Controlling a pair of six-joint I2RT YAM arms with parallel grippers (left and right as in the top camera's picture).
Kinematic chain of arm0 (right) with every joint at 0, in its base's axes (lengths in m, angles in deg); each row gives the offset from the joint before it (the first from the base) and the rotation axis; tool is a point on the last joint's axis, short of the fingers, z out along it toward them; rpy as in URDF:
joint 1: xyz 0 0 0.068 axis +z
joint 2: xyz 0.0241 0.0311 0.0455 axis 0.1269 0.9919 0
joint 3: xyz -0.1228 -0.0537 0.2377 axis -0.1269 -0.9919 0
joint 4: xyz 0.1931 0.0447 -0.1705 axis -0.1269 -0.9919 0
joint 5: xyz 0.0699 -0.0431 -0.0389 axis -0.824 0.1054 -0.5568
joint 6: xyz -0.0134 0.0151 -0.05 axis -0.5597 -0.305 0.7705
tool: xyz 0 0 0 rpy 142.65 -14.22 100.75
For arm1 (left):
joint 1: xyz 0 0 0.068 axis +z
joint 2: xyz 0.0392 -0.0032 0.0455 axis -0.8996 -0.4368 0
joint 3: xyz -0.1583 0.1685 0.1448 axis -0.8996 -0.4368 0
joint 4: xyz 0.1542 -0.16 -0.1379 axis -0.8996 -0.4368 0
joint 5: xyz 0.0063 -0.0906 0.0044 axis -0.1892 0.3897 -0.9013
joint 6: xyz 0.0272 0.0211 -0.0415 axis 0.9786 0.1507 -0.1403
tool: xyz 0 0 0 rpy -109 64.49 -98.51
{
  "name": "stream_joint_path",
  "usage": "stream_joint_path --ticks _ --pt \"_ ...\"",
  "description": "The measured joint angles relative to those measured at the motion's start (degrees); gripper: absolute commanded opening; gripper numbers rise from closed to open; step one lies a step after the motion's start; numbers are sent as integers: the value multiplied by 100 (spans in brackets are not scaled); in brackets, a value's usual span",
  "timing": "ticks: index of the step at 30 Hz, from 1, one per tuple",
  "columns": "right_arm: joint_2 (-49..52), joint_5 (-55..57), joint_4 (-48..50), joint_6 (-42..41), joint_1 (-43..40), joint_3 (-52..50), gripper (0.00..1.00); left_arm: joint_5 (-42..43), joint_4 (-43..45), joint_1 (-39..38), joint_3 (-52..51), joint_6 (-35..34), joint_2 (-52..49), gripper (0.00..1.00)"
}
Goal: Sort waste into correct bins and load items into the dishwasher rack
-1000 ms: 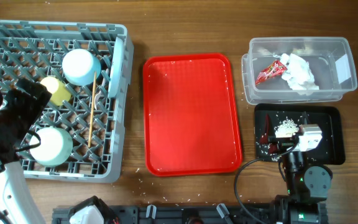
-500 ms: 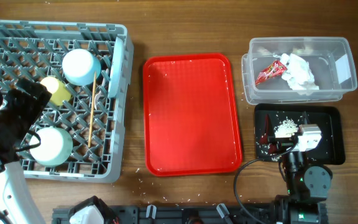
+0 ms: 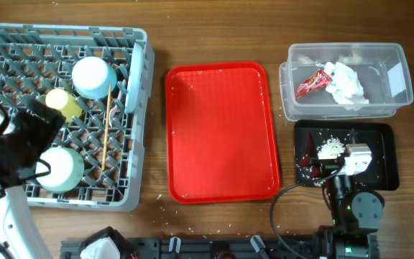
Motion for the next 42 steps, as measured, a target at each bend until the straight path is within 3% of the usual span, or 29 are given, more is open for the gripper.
stream_joint_path --ticks 4,5,9,12,18,22,26,32,35,38,42 --pt "-11 9 7 17 0 2 100 -223 704 -608 -1152 28 337 100" --pt "-22 20 -4 22 0 0 100 -321 1777 -957 -1893 138 577 100" --pt "-33 42 -11 42 9 0 100 -396 4463 -2109 -4520 289 1416 100" --pt "-33 42 -13 42 9 0 100 -417 5224 -2527 -5814 348 1943 100" --pt "-33 42 -15 42 9 0 100 -581 6186 -2640 -7169 452 3226 100" --pt "-33 42 -15 42 9 0 100 -579 6441 -2640 -7473 426 3818 100" --pt "-33 42 -17 42 9 0 100 -339 6384 -2645 -7578 973 4824 100" --pt "-33 42 -15 42 9 0 100 -236 6417 -2728 -7578 1182 6048 100" --pt "-33 42 -17 42 9 0 100 -264 6494 -2732 -7578 1185 6332 100" --pt "-33 42 -15 42 9 0 100 -302 7215 -2771 -7750 1185 6336 100" --pt "-33 42 -15 42 9 0 100 -304 7300 -2813 -7899 1185 6336 100"
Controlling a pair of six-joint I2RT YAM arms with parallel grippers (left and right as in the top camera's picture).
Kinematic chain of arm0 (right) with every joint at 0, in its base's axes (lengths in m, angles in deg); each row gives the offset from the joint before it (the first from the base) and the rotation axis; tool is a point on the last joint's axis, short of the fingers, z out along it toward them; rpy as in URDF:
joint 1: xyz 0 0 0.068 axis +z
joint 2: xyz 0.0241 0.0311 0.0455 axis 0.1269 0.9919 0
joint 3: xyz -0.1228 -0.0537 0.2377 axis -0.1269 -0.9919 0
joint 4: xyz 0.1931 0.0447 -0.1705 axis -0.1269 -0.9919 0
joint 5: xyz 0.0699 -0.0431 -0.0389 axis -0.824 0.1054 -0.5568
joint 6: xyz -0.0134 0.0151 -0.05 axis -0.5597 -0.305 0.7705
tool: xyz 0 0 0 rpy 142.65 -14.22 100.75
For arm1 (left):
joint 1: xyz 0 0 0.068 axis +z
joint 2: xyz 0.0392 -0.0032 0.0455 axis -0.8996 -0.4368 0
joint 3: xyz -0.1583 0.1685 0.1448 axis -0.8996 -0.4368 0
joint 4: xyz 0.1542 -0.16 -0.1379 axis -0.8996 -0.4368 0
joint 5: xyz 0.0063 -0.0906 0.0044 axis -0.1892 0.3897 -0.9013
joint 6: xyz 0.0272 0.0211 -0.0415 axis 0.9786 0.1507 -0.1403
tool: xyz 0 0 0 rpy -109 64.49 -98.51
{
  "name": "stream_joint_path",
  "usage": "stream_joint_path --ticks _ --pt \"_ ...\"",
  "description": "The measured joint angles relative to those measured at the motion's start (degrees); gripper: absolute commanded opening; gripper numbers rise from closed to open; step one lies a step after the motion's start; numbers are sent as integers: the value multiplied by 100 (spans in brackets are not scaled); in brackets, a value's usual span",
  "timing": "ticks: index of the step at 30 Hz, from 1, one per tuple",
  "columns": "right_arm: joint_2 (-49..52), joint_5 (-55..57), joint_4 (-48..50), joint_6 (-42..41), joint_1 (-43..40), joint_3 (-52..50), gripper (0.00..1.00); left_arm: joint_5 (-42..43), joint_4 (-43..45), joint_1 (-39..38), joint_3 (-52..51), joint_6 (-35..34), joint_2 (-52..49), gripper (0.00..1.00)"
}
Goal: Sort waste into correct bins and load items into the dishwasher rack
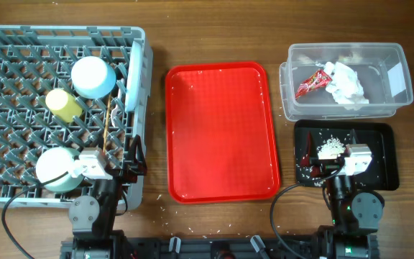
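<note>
The grey dishwasher rack holds a light blue cup (92,76), a yellow cup (63,105), a pale round cup (54,170), a wooden chopstick (107,122) and an upright pale blue plate (131,75). My left gripper (135,157) sits folded back at the rack's front right corner. Its dark fingers are apart with nothing between them. My right gripper (310,160) rests over the left part of the black tray (383,155). Its fingers are dark against that tray.
A bare red tray (221,129) lies in the middle. At the back right a clear bin (401,72) holds a red wrapper (312,83) and crumpled white tissue (345,83). White food scraps (329,147) lie in the black tray. Crumbs dot the wood.
My left arm was stretched over the rack's front left, by the pale cup. It is now folded back at the rack's front right corner. The right arm and the objects have not moved.
</note>
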Motion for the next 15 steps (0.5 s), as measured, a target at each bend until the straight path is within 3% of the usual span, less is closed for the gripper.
stream_joint_path --ticks 15 --pt "0 0 0 0 0 0 100 -280 -127 -15 0 2 4 100"
